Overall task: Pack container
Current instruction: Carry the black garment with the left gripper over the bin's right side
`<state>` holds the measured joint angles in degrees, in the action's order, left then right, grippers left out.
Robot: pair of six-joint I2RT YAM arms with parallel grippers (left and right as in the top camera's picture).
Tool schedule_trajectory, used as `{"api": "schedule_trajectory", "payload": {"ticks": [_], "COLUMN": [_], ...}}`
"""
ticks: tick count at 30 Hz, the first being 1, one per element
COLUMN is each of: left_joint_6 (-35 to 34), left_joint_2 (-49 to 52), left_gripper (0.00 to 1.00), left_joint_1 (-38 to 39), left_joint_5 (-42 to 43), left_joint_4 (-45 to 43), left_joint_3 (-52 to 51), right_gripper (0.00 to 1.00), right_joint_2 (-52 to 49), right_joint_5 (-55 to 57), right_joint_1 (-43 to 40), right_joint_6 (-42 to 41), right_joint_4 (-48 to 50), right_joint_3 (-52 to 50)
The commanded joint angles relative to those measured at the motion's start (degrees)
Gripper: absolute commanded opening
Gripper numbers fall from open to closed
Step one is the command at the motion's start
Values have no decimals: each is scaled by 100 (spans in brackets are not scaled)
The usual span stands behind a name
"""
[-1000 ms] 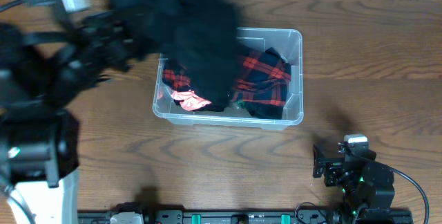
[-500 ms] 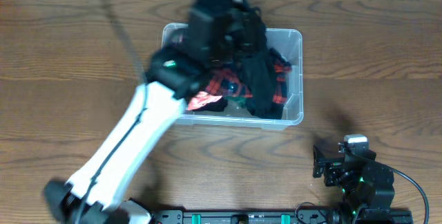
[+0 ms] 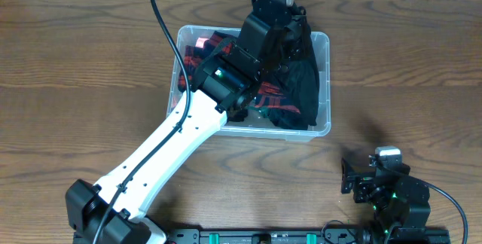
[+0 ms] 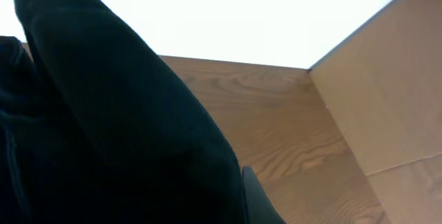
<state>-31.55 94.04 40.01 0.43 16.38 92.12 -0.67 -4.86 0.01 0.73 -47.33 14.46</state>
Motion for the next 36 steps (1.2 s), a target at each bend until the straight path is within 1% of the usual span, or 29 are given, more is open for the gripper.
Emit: {"api": "schedule_trajectory", "payload": {"ticks": [1, 3, 5, 8, 13, 18, 21, 24, 26, 31, 33, 36], "left_joint_6": [184, 275, 450, 450, 448, 470, 748, 883, 881, 857, 857, 859], "left_joint_2": [-219, -208, -232, -251, -249, -76, 138, 352, 437, 417, 404, 404], "left_gripper": [6, 6, 6, 6, 6, 6, 6, 5, 6, 7, 8, 16], "left_joint_1": [92, 122, 122, 122, 122, 149, 149, 149, 149, 149, 149, 149], "left_joint_5": [-404, -654, -649, -647, -514, -544, -647, -986, -1202, -1510, -1537, -1801], "left_joint_4": [221, 229, -59, -361, -302, 584, 1403, 2315, 2876, 3764, 4022, 4367], "left_joint_3": [345, 337, 367, 621, 863, 824, 809, 809, 809, 809, 809, 809], "right_gripper": [99, 99, 99, 99, 99, 99, 99, 99, 99, 99, 99, 99], "right_joint_2": [35, 35, 35, 35, 35, 35, 35, 35, 35, 35, 35, 35], "right_joint_5": [35, 35, 35, 35, 35, 35, 35, 35, 37, 37, 37, 35], "right_joint_1": [-48, -48, -48, -48, -48, -48, -48, -48, -48, -48, -48, -48], "right_joint_6": [107, 107, 107, 107, 107, 107, 107, 107, 107, 105, 107, 107], "right_joint_4": [-4, -4, -4, -4, -4, -4, -4, -4, -4, -4, -4, -4], "right_joint_3": [0, 0, 0, 0, 0, 0, 0, 0, 0, 0, 0, 0]}}
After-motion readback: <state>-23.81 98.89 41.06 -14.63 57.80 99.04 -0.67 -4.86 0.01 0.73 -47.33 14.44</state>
